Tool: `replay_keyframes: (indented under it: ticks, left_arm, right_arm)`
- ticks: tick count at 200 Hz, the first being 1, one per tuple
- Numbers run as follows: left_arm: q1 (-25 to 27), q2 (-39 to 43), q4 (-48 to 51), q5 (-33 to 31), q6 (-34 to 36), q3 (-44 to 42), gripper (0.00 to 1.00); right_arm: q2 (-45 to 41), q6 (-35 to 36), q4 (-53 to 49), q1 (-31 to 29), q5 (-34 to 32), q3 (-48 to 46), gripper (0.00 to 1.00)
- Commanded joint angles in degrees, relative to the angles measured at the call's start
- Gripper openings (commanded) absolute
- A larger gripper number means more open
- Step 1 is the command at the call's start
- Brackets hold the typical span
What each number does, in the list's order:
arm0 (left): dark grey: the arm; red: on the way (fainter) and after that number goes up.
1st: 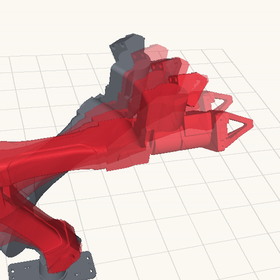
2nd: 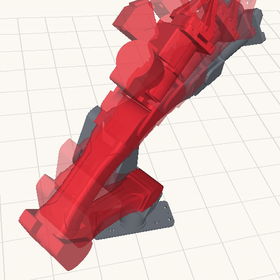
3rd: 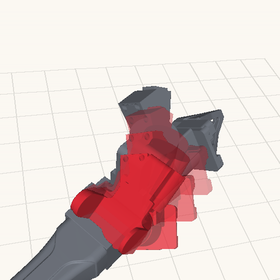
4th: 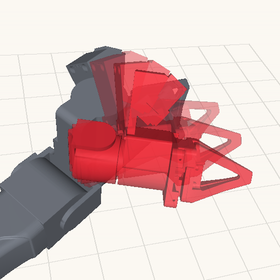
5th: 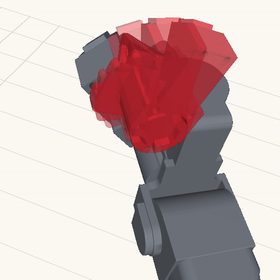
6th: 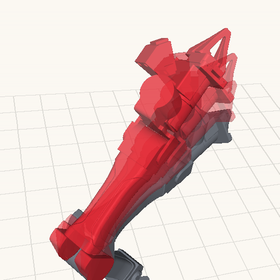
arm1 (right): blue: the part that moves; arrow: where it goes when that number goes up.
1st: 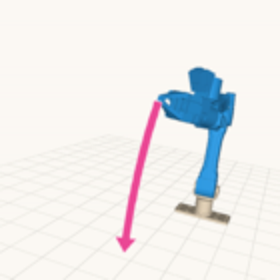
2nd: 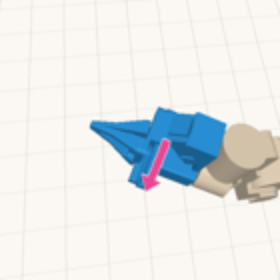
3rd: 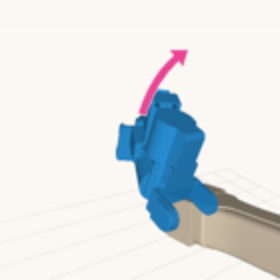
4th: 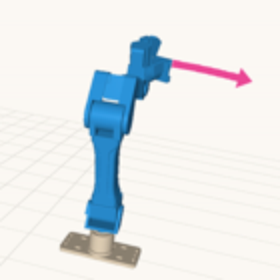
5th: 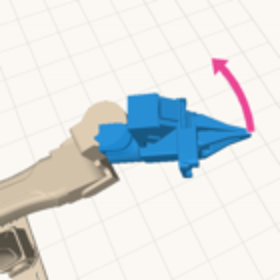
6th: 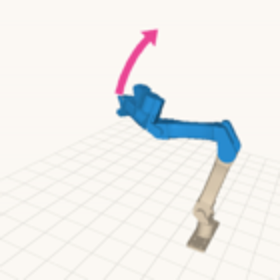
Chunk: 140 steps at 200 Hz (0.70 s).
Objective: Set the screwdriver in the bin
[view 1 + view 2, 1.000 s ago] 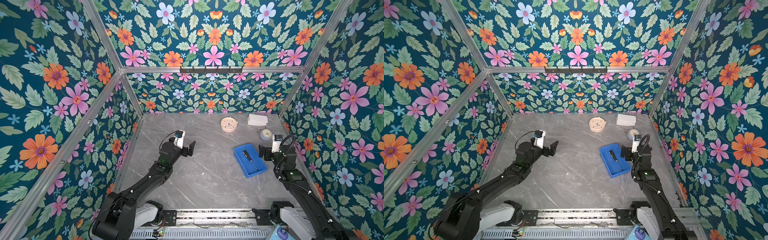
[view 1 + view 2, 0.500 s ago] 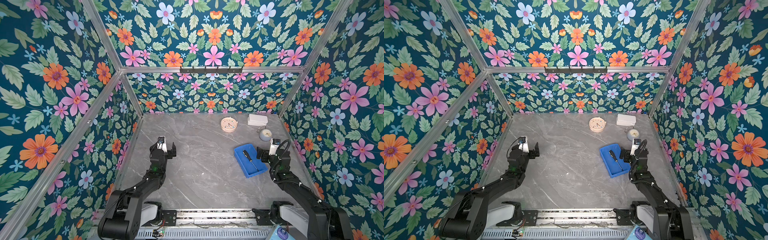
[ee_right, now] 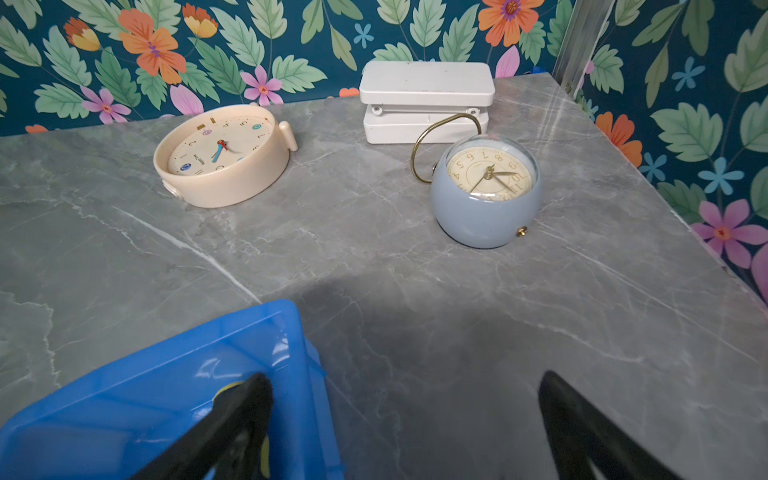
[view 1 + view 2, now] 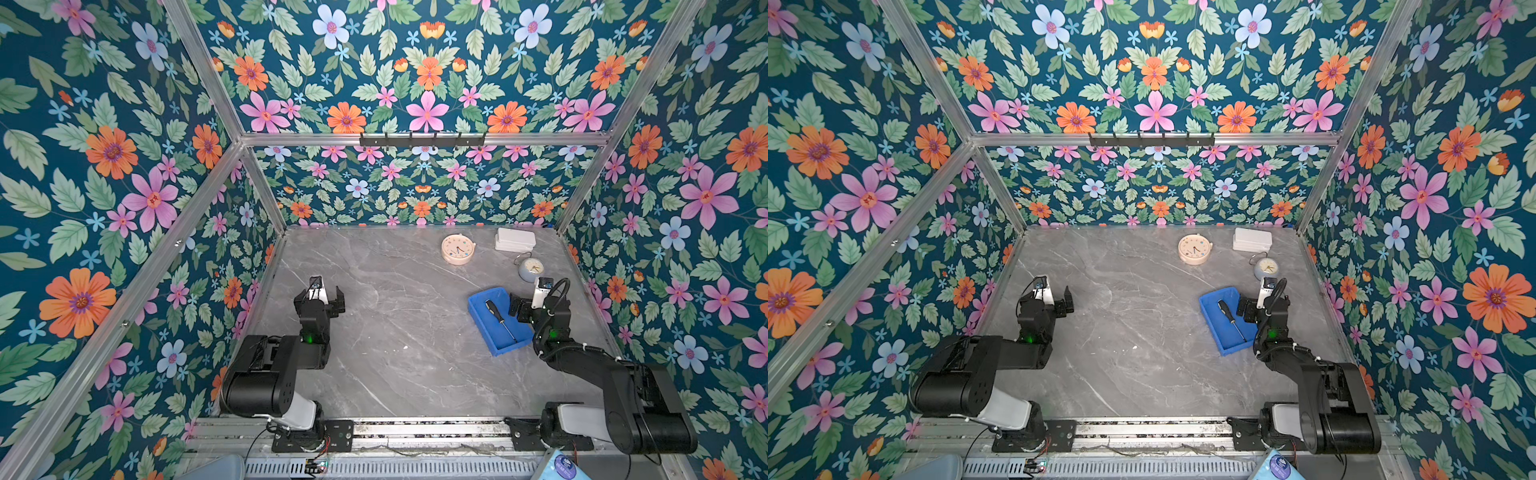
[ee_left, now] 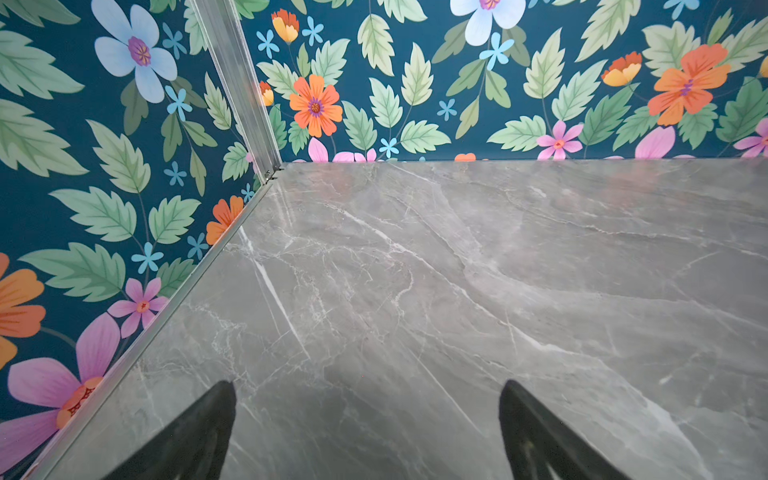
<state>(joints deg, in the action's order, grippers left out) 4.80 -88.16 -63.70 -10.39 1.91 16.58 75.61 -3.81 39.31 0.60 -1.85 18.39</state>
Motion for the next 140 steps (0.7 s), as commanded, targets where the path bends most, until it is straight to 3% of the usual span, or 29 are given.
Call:
replay_keyframes:
  ticks: [1, 44, 58, 140]
  left_arm:
    - [-0.47, -1.44, -6.13, -0.53, -0.19, -0.42, 1.00]
    - [-1.67, -4.99, -11.25, 1.13, -0.71, -1.18, 1.00]
    - [-2.36, -3.72, -6.05, 1.90, -1.90, -0.11, 1.00]
    - [-2.81, -4.47, -8.50, 2.57, -1.91, -0.36, 1.00]
  right_arm:
    - [1.76, 1.13, 4.74, 0.01, 0.09, 0.50, 0.99]
    - [5.75, 1.23, 8.37, 0.15, 0.55, 0.43, 0.99]
    - [6.24, 0.73, 8.77, 0.96, 1.57, 0.28, 0.99]
    - [6.41, 0.43, 8.84, 1.39, 2.02, 0.33, 0.99]
